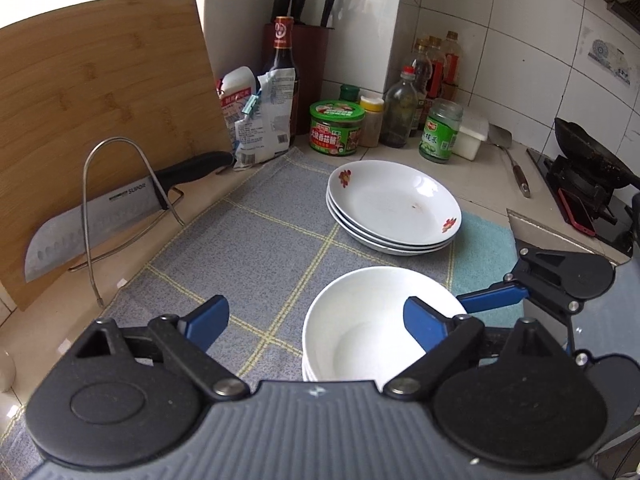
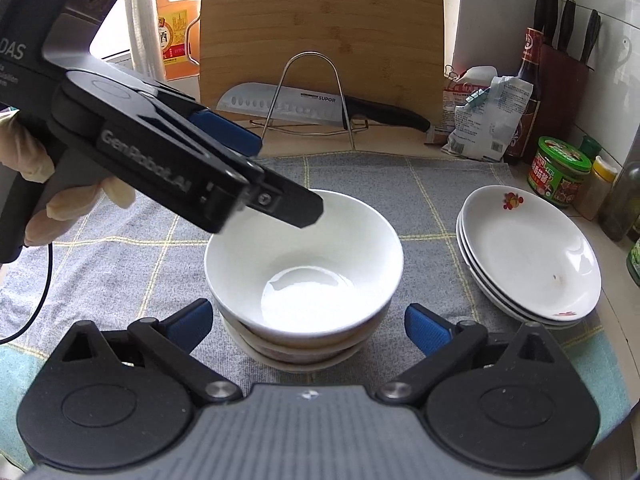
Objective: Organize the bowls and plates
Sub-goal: 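Carry the white bowl with both tools and lower it into the nested bowls, then grasp the stack of three bowls by its rim with both tools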
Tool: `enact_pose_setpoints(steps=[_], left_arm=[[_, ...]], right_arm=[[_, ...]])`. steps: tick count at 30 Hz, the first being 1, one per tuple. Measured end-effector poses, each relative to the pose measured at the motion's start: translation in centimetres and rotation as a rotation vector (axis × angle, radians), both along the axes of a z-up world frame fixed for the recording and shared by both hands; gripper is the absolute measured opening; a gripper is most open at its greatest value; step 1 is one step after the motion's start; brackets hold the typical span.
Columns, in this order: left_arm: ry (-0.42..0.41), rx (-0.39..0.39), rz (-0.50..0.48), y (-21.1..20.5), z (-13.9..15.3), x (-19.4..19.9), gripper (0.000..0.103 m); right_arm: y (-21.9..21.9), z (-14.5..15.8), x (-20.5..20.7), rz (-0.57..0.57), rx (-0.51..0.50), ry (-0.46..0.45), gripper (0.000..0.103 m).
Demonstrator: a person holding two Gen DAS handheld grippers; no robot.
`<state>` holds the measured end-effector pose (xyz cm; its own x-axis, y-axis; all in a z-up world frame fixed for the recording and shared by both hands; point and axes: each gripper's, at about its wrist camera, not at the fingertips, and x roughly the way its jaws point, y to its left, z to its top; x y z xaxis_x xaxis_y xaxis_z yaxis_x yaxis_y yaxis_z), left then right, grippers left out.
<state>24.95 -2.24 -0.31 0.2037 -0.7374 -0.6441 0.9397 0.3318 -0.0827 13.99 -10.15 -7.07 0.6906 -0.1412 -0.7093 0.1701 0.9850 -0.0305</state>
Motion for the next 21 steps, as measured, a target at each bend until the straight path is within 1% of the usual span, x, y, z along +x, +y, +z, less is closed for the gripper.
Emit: enact_pose_setpoints(steps=[5,7,11,13,17,19,21], left_arm=[[-0.027,-0.009,0.048,2.7,-0.4,-1.5,0.095],[-0.036,0.007,0.083,3.3,-0.8,-2.5,0.095],[-0.015,0.044,0.162,4.0,-1.6,-4.8,0.095],[-0.009,0.059,0.22,3.9,-2.0,-6.0,0.095],[0.017,0.1,0.343,2.9,-2.7,-8.0,0.095],[0.01,0.1,0.391,2.3,-3.1,-8.8,0.096],[0.033,0.107,0.452,1.7,-3.6,-9.2,0.095]], right_arm=[[-0.3,-0.5,-1.0,0.043,-0.018,0.026,0.103],[-0.7,-0.9,-1.2,0.073,-0.029,0.042,0.103],[-2.4,-2.1,-1.1,0.16,-0.034,0.071,0.103],[-3.3,-2.5,-0.9,0.216,-0.029,0.077,0.103],[-5.8,-2.9,-0.9,0.353,0.006,0.061,0.103],[-7.2,-3.0,-0.7,0.421,0.022,0.061,0.103],[-8.2,-3.2,-0.4,0.464,0.022,0.071,0.103]])
